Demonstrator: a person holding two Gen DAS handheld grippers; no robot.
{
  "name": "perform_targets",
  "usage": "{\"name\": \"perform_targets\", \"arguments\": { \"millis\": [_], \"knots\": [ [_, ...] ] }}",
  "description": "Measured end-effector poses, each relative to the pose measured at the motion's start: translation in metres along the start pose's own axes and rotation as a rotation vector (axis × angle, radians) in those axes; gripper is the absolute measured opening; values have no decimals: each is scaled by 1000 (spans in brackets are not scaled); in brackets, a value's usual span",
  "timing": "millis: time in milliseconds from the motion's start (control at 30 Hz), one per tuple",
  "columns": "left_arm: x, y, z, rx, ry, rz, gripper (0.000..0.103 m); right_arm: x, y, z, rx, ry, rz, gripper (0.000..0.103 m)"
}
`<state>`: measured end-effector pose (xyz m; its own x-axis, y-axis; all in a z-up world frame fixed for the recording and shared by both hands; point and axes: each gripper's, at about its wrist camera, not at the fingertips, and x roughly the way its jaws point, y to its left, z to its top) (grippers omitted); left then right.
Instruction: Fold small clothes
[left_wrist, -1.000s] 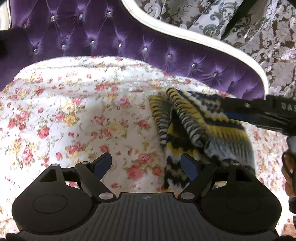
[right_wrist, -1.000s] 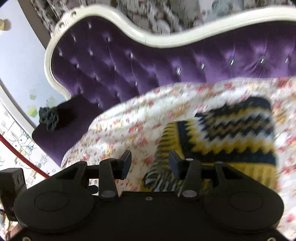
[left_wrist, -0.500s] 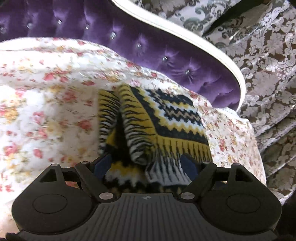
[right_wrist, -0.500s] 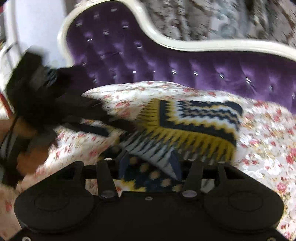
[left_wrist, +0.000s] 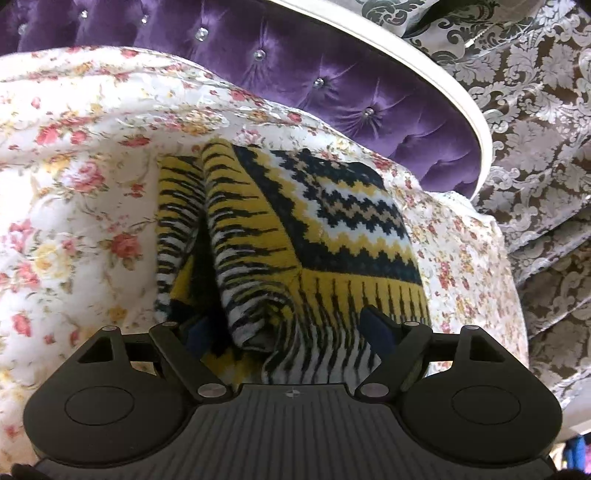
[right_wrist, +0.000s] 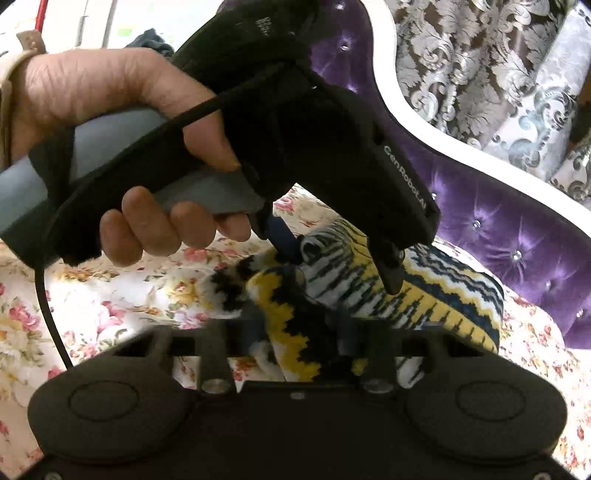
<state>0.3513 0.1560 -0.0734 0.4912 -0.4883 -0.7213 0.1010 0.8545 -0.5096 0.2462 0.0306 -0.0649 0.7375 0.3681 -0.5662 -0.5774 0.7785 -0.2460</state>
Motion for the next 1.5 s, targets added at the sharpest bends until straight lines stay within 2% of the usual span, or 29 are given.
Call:
{"name": "perform_targets", "arguments": {
  "millis": [33,67,100,133,233,400,467,600,633,667,733,867,1000,1033,1100,1267,1367,1467,1500],
  "knots": [
    [2,-1,1,4,2,0,70,-1,-5,0,35,-1,3,19],
    [3,-2,1,13,-5,7,58,-3,-10,0,71,-7,12,19],
    [4,-4,2,25,-18,24,31,-6,-15,-2,107,-15,21,19],
    [4,-6,2,35,-32,34,23,-10,-21,-3,142,-26,25,17],
    [-2,-14,3,73,-79,45,18,-19,-30,-3,202,-48,23,16],
    [-37,-24,9,145,-166,31,18,-35,-29,11,222,-108,58,16],
    [-46,-19,9,149,-181,52,18,-34,-23,18,225,-113,85,16],
    [-33,13,3,77,-142,94,19,-6,-13,23,239,-49,143,16],
    [-25,21,1,54,-123,100,26,3,-11,21,254,-17,164,18],
    [-16,30,-2,39,-105,103,27,11,-9,19,263,14,179,24],
    [-13,37,-7,23,-128,72,28,23,-6,15,281,61,196,29],
    [-14,27,-9,56,-139,98,30,18,-9,7,307,55,223,59],
    [-12,15,-10,94,-140,140,35,6,-19,2,344,49,235,62],
    [-12,14,-11,101,-143,148,36,0,-24,2,361,42,241,66],
    [-12,10,-14,121,-152,169,37,-9,-32,1,378,58,220,70],
    [-11,4,-18,156,-168,212,39,-33,-59,1,423,27,183,78],
    [-11,-1,-20,171,-176,241,43,-40,-80,-1,460,13,138,79],
    [-11,-6,-24,186,-183,296,58,-42,-101,-5,527,13,99,80],
    [-12,-8,-25,188,-190,327,67,-42,-107,-6,554,13,92,80]
  ]
}}
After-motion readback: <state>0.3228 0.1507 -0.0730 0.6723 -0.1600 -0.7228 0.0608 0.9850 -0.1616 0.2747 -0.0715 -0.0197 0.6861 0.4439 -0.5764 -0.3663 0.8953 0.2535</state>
